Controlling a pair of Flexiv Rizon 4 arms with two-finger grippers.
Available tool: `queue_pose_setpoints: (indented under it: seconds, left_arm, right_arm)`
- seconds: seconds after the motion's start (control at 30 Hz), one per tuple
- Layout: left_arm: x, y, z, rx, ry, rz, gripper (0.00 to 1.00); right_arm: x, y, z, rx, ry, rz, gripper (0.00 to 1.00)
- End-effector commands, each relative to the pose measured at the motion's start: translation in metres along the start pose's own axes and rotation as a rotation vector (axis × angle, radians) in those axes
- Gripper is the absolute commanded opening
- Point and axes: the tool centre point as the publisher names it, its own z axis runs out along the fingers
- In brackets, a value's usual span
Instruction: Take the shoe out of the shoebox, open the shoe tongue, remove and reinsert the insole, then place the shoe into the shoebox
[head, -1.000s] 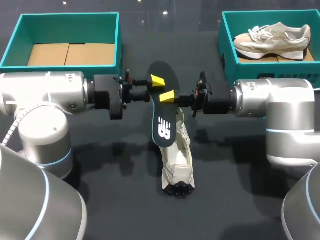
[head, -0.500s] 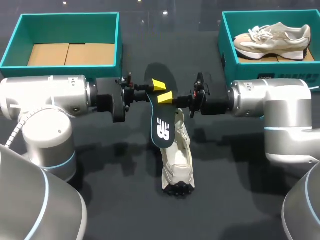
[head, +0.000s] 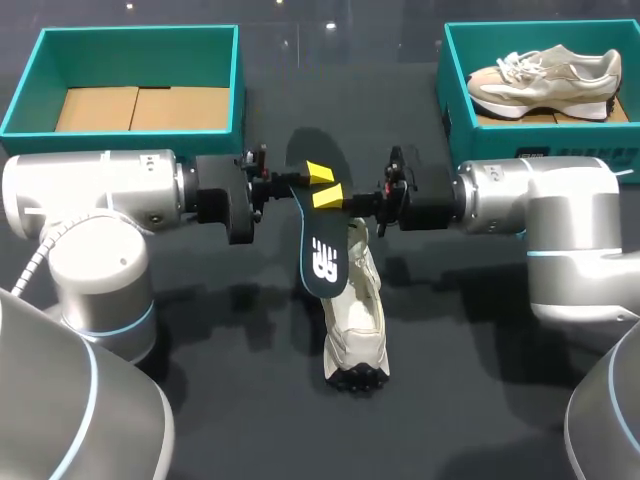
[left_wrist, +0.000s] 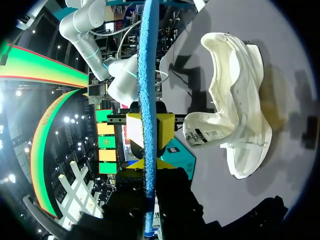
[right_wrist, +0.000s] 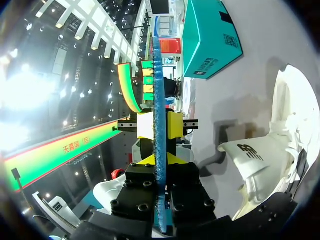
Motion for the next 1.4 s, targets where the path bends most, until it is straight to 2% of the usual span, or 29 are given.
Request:
queue_pose_setpoints:
  seconds: [0.03,0.07,0.1,0.13,0.23,0.53,0.57,0.63,0.83,1.0,1.07,1.23,1.3,1.37,1.4]
  left_arm:
    - [0.001,-0.002,0.001,0.000,-0.005,0.002,0.00]
    - [0.001,-0.002,0.000,0.000,-0.005,0.002,0.00]
    - [0.001,-0.003,-0.001,0.000,-0.006,0.003,0.00]
    - [0.001,-0.003,-0.002,-0.001,-0.006,0.004,0.00]
    - [0.001,-0.003,-0.008,-0.005,-0.003,0.005,0.00]
    - [-0.006,-0.011,-0.027,0.001,0.014,0.006,0.00]
    - [-0.007,-0.012,-0.029,0.004,0.019,0.004,0.00]
    - [-0.009,-0.013,-0.031,0.009,0.024,-0.010,0.00]
    - [-0.012,-0.019,-0.037,0.004,0.068,-0.034,0.00]
    - [-0.013,-0.024,-0.038,0.053,0.086,-0.106,0.00]
    - [-0.014,-0.028,-0.038,0.073,0.091,-0.114,0.00]
    - [-0.017,-0.037,-0.040,0.131,0.086,-0.156,0.00]
    - [-0.021,-0.040,-0.042,0.180,0.080,-0.211,0.00]
    - [-0.026,-0.040,-0.045,0.218,0.101,-0.259,0.00]
    - [-0.029,-0.036,-0.049,0.183,0.147,-0.225,0.00]
  right_arm:
    - [-0.002,0.000,0.001,-0.001,0.003,0.004,0.00]
    - [-0.003,0.000,0.001,-0.001,0.004,0.004,0.03]
    - [-0.003,0.000,0.000,-0.002,0.004,0.002,0.90]
    - [-0.003,0.000,0.000,-0.003,0.004,-0.003,1.00]
    - [-0.001,-0.002,-0.008,0.000,-0.011,-0.029,1.00]
    - [0.017,-0.008,-0.050,-0.003,-0.086,-0.144,1.00]
    - [0.017,-0.008,-0.054,0.004,-0.109,-0.180,1.00]
    - [0.014,-0.006,-0.066,-0.052,-0.206,-0.198,1.00]
    - [0.014,-0.006,-0.066,-0.052,-0.206,-0.198,1.00]
    - [0.014,-0.006,-0.066,-0.052,-0.206,-0.198,1.00]
    - [0.014,-0.013,-0.071,0.027,-0.242,-0.293,1.00]
    - [0.015,-0.033,-0.099,0.075,-0.298,-0.553,1.00]
    - [0.006,-0.036,-0.110,0.060,-0.388,-0.537,1.00]
    - [0.006,-0.036,-0.110,0.060,-0.388,-0.537,1.00]
    - [0.006,-0.036,-0.110,0.060,-0.388,-0.537,1.00]
